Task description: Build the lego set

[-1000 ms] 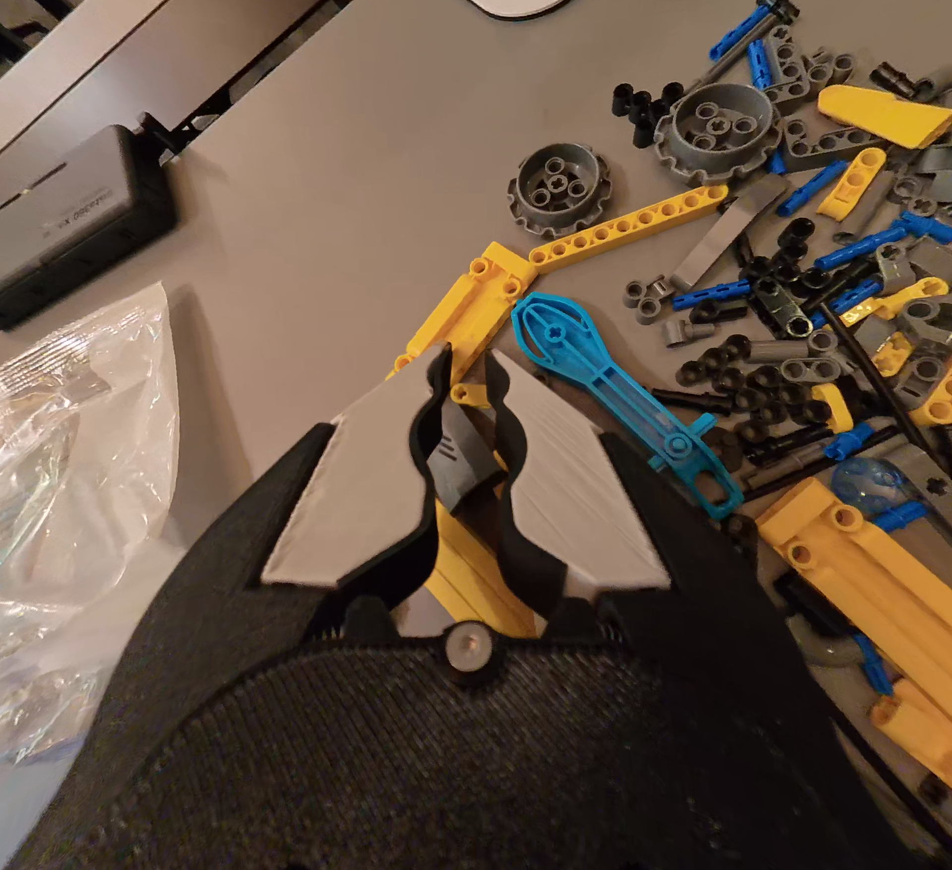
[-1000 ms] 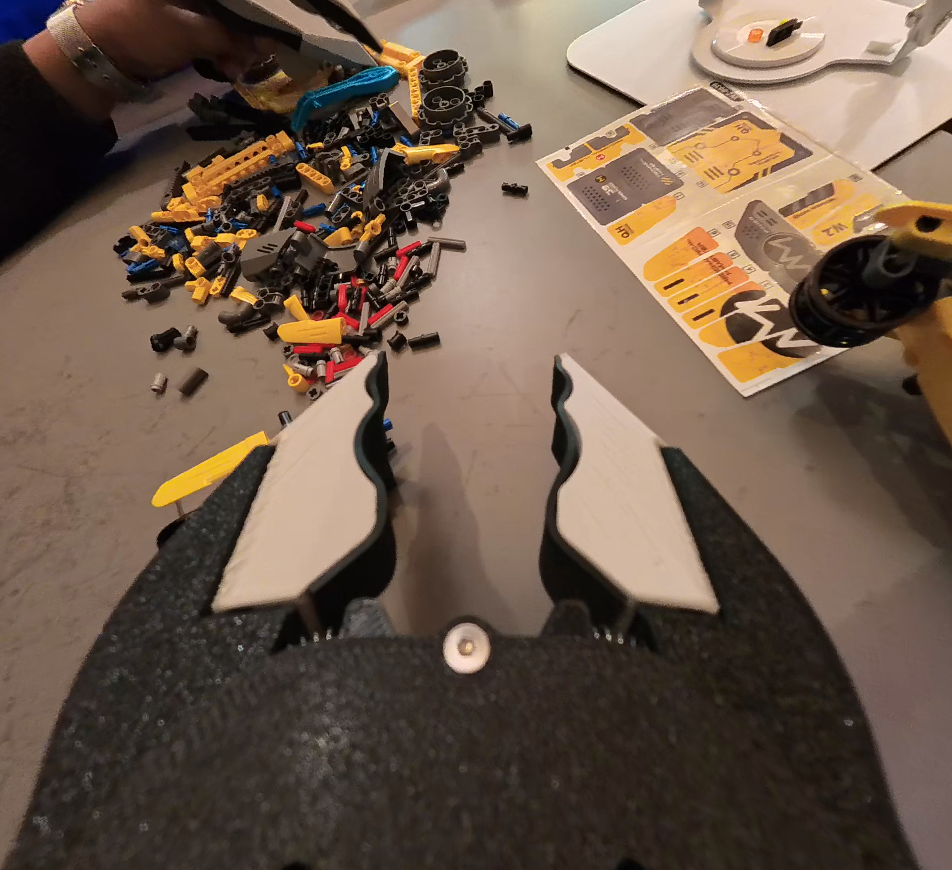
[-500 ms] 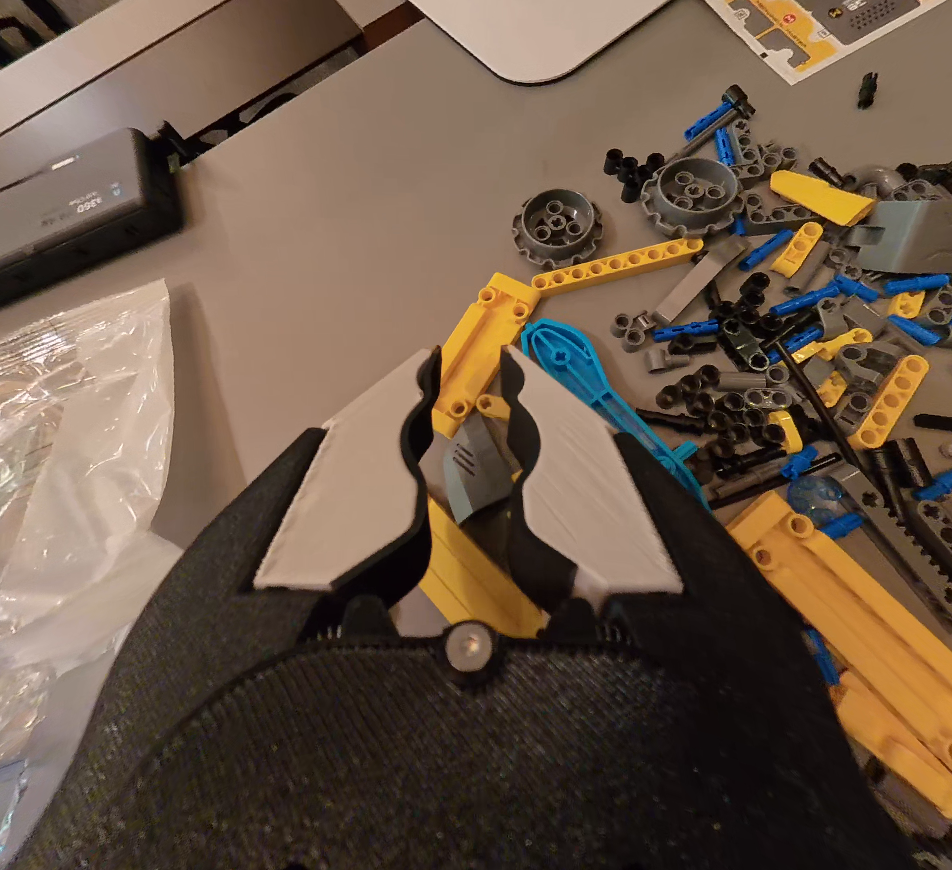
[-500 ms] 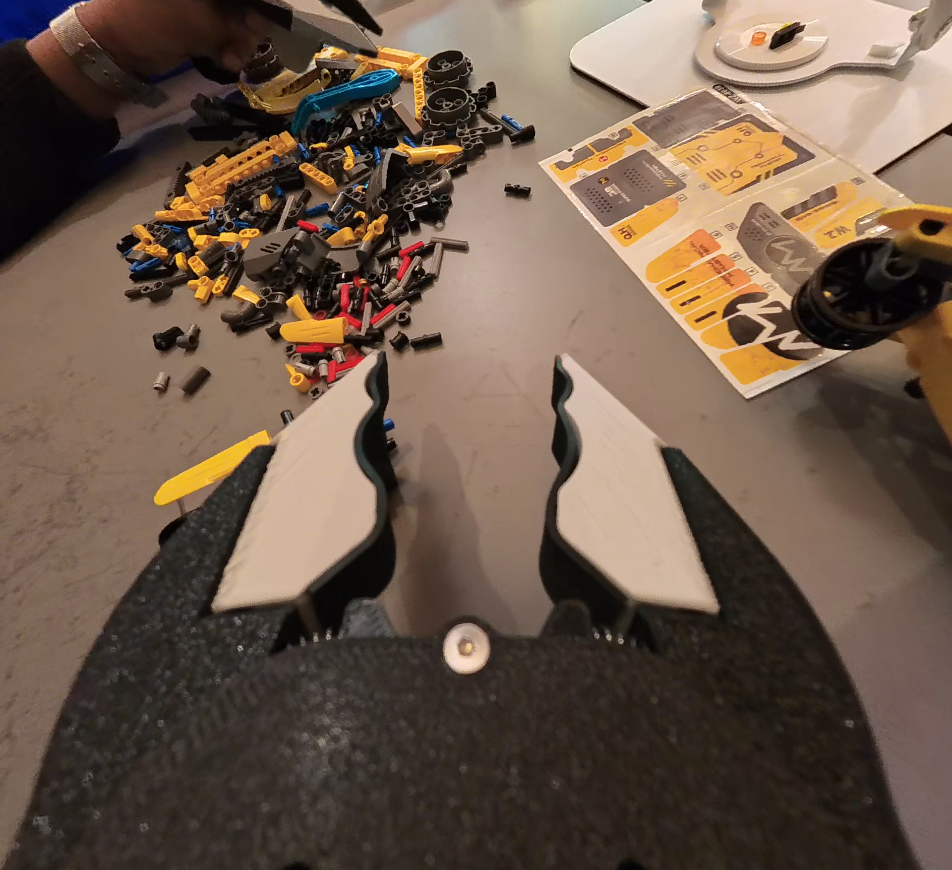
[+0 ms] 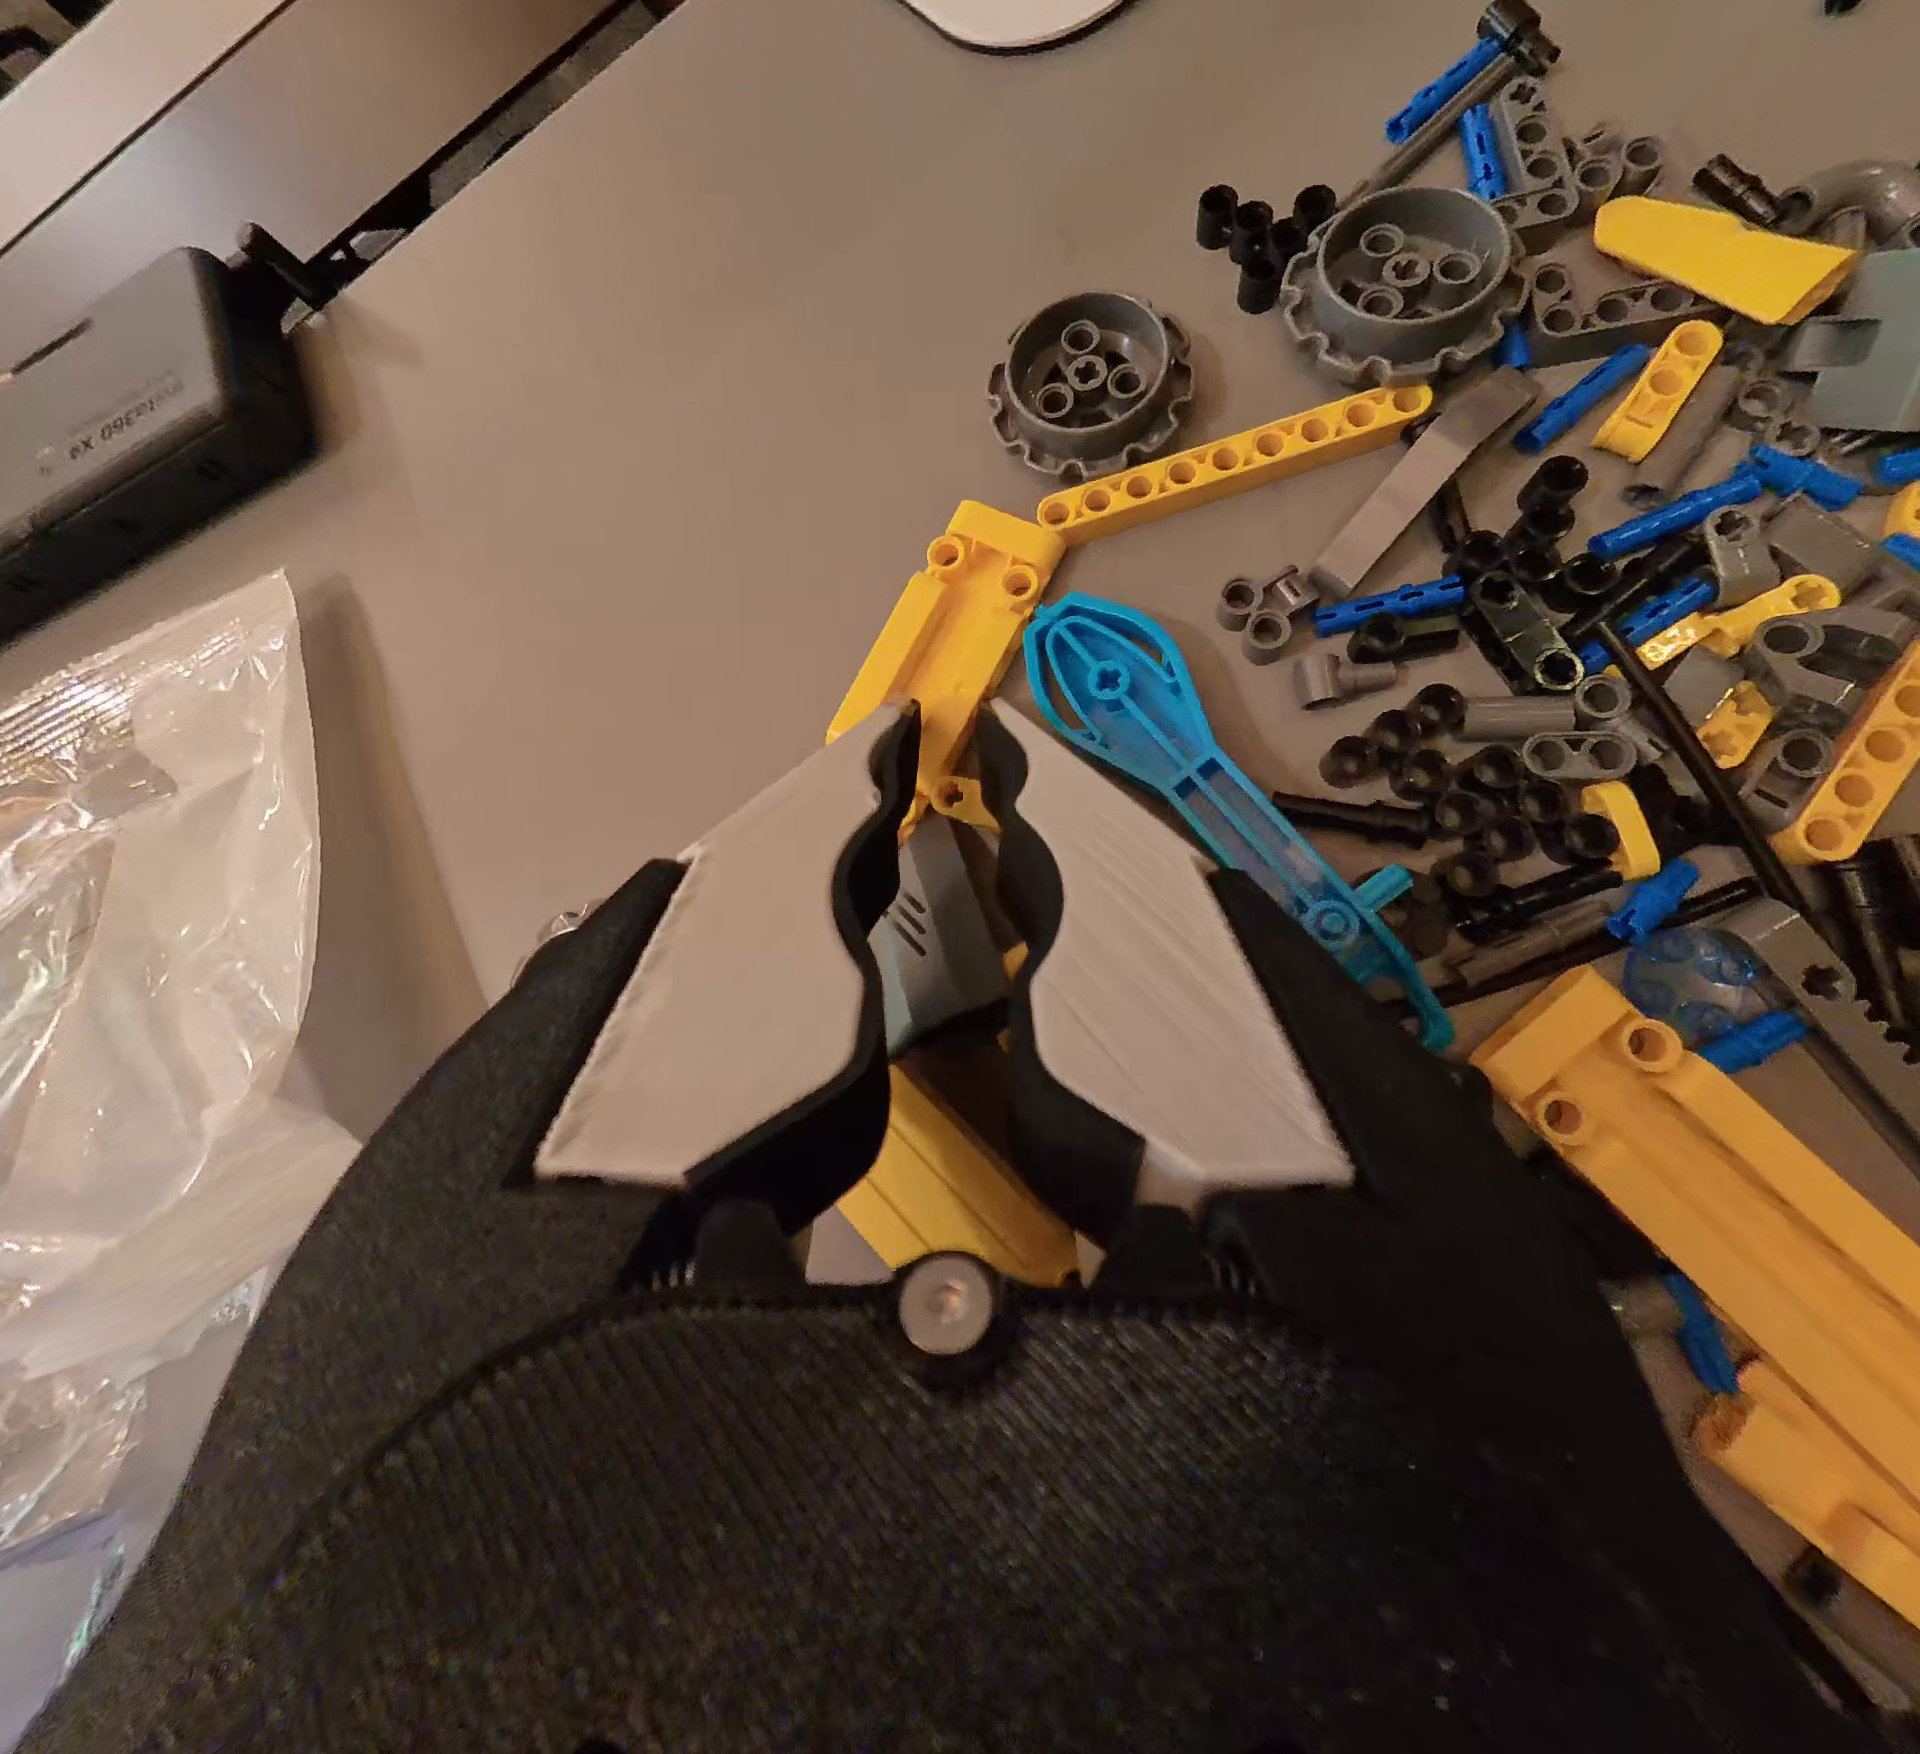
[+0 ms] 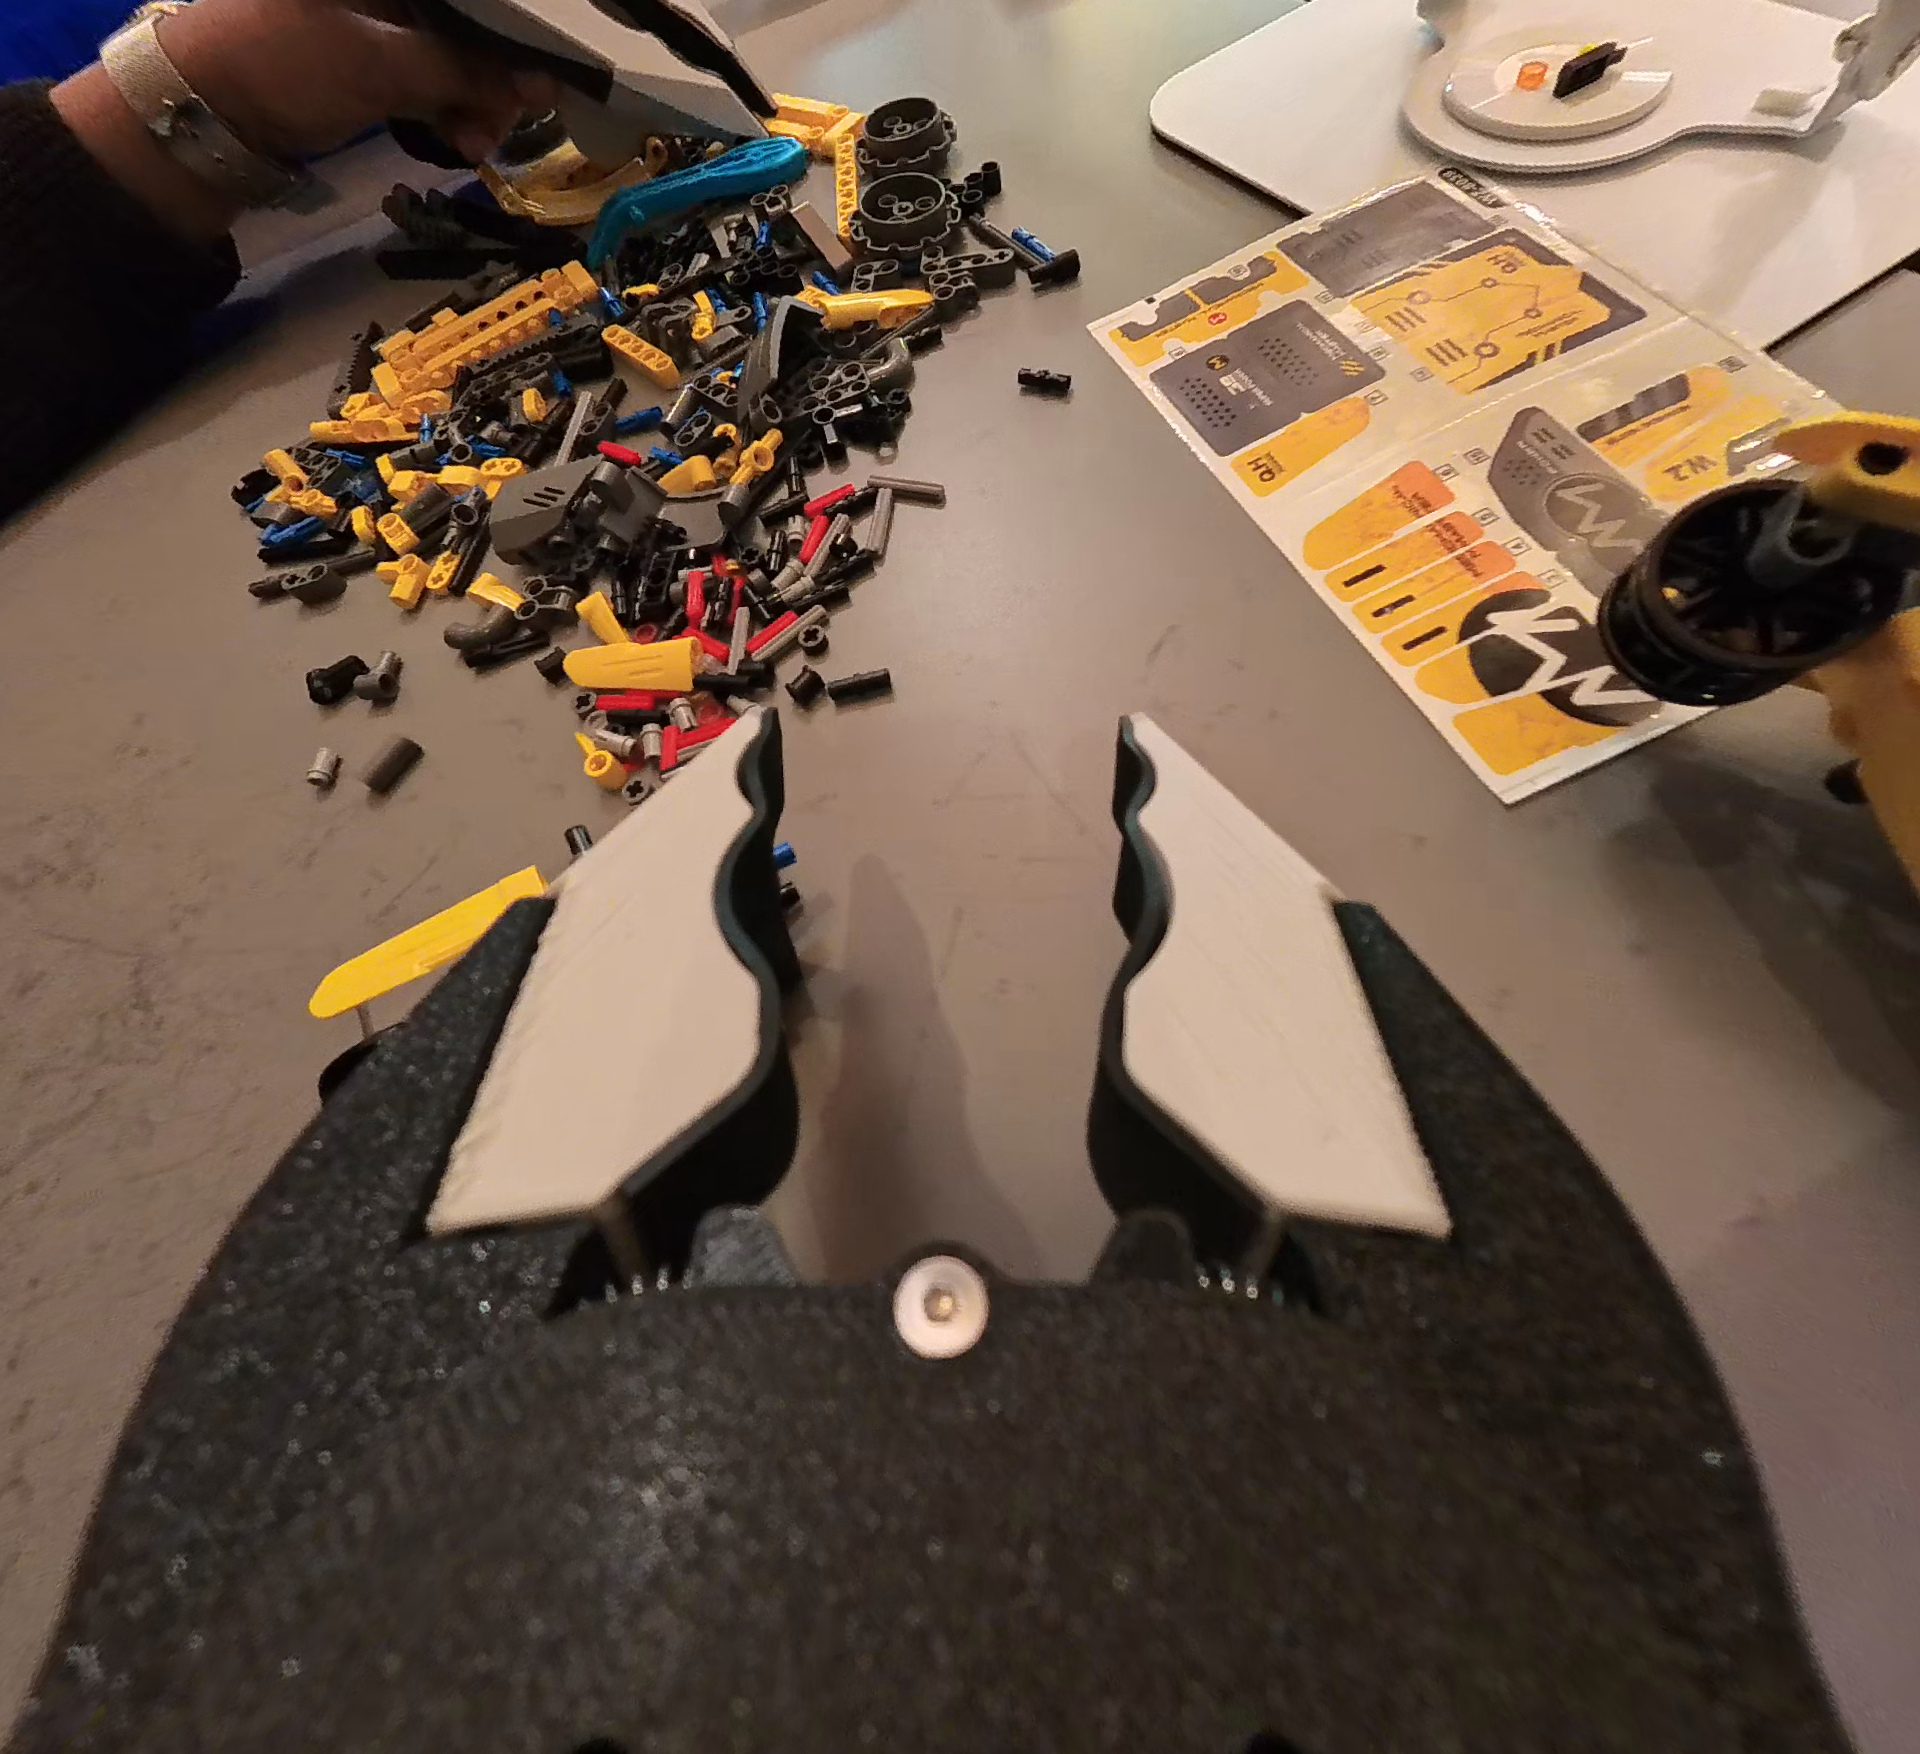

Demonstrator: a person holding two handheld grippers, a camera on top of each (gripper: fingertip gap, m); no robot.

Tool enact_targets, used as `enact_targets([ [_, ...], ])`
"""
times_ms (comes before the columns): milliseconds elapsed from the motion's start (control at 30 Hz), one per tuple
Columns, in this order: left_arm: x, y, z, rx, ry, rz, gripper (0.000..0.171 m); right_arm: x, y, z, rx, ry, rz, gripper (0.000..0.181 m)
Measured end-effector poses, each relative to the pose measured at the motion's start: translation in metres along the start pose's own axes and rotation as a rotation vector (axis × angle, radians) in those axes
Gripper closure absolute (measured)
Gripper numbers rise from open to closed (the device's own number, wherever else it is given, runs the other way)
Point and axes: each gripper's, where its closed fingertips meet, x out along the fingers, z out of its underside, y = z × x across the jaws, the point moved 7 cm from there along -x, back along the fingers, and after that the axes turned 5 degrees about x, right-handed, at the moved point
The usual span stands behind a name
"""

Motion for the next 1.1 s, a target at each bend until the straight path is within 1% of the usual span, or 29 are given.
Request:
enact_targets([
  [233,-0.001,0.0,-0.002,0.011,0.015,-0.013,0.166,0.0,0.0,0.0,-0.006,-0.002,0.002,0.118],
  [333,-0.006,-0.003,-0.005,-0.008,0.055,-0.023,0.167,0.0,-0.001,0.0,-0.007,-0.001,0.002,0.118],
  [500,-0.016,-0.011,-0.008,-0.087,0.126,-0.006,0.168,0.001,-0.001,0.0,-0.011,-0.002,0.004,0.118],
  [733,-0.028,-0.014,-0.013,-0.206,0.246,0.087,0.168,0.001,-0.001,0.0,-0.011,-0.002,0.003,0.118],
  [867,-0.037,-0.006,-0.023,-0.257,0.323,0.18,0.168,0.0,-0.001,0.0,-0.011,0.001,0.005,0.118],
  [900,-0.04,-0.001,-0.026,-0.266,0.34,0.203,0.168,-0.001,-0.001,-0.001,-0.018,0.015,0.009,0.119],
  [967,-0.046,0.014,-0.036,-0.255,0.377,0.251,0.168,-0.007,-0.007,-0.007,-0.073,0.11,0.01,0.121],
  [1033,-0.053,0.036,-0.049,-0.215,0.408,0.31,0.169,-0.016,-0.019,-0.015,-0.165,0.24,0.002,0.121],
  [1100,-0.062,0.062,-0.065,-0.18,0.46,0.4,0.169,-0.021,-0.033,-0.02,-0.281,0.315,0.008,0.12],
])
